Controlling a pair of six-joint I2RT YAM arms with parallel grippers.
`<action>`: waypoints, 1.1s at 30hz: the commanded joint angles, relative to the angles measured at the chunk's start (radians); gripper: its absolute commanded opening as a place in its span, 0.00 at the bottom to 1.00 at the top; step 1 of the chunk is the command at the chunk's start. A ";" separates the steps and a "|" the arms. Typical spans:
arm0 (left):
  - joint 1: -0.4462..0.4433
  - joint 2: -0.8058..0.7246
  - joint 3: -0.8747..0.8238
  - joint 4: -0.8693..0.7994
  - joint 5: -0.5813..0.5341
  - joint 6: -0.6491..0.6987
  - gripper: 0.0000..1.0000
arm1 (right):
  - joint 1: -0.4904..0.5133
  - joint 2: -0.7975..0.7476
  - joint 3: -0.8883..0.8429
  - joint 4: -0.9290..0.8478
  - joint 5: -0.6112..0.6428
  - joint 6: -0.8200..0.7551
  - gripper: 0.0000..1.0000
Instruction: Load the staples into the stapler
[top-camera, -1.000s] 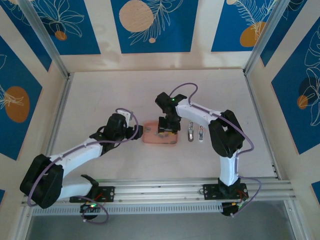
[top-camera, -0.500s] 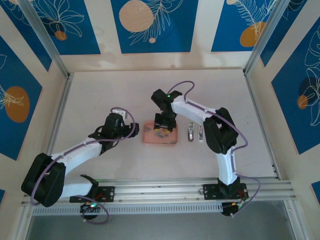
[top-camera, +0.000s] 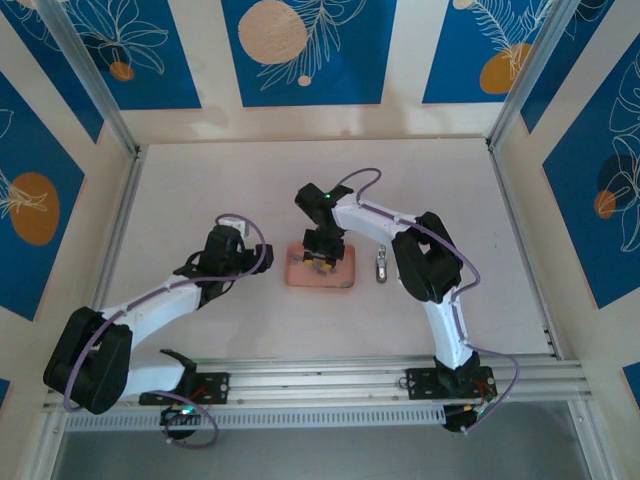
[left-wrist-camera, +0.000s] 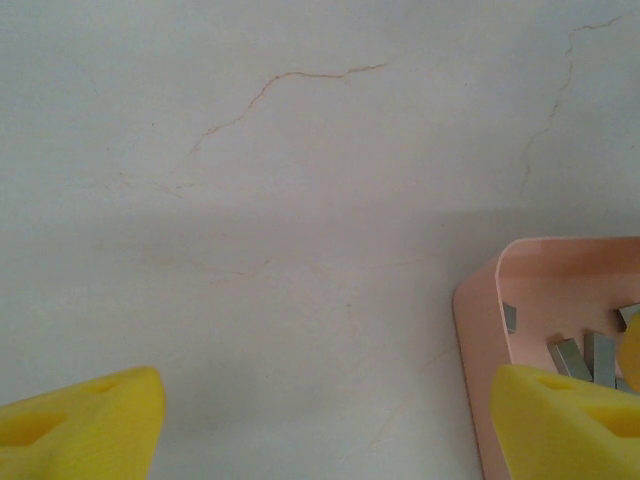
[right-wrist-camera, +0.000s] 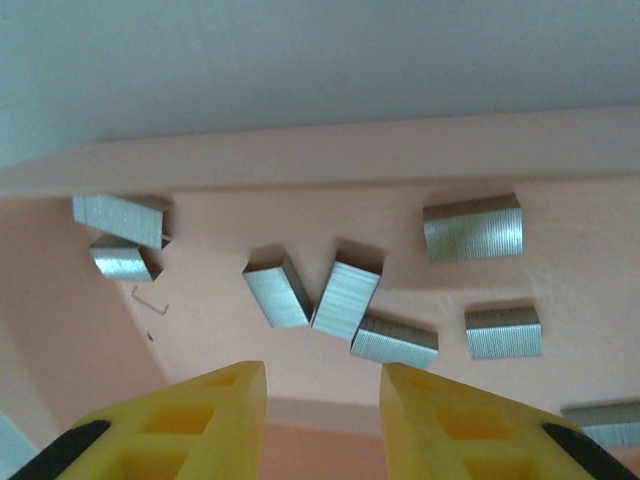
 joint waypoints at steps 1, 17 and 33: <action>0.015 -0.007 -0.004 0.005 0.010 -0.006 0.84 | -0.008 0.028 0.026 -0.003 -0.013 0.026 0.35; 0.022 0.023 0.011 0.020 0.031 0.004 0.84 | -0.024 0.077 0.039 0.004 -0.013 0.016 0.28; 0.024 0.016 0.013 0.015 0.038 0.017 0.84 | -0.004 0.149 0.084 -0.065 0.074 -0.010 0.20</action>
